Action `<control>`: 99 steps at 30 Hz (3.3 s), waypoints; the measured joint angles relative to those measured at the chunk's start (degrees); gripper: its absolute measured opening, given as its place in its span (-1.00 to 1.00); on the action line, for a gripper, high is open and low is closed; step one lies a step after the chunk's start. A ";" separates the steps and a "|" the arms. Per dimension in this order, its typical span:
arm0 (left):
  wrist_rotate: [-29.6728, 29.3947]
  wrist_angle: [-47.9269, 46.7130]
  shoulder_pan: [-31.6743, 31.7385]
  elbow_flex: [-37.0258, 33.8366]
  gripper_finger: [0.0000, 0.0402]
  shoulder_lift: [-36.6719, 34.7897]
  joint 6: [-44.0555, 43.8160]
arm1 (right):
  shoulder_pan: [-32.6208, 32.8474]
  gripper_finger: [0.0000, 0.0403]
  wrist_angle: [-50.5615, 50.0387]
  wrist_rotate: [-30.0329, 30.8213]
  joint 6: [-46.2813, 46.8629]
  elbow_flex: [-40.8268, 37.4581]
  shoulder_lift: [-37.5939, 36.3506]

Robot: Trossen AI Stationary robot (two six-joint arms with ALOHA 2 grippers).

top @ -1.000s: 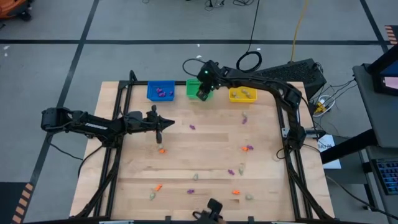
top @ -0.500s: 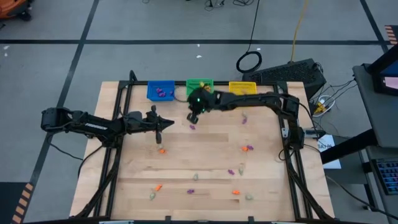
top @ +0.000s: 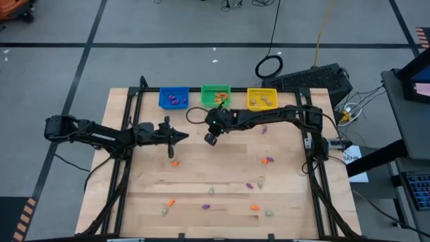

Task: Sort Halloween decoration
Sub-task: Put the purple skeleton toy into the blue basket

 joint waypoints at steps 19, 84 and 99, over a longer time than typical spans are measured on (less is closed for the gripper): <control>0.00 -2.16 -0.15 -0.02 -0.95 0.02 0.12 | 0.30 -0.25 3.58 -0.07 1.59 0.04 6.94; -1.75 -29.04 -0.22 -5.75 -0.95 -52.15 0.56 | -3.48 -0.93 31.46 11.76 -11.73 15.81 10.84; -1.99 -28.91 -0.22 -5.77 -0.95 -52.15 1.06 | -7.87 -0.93 9.47 8.47 -11.44 52.02 32.69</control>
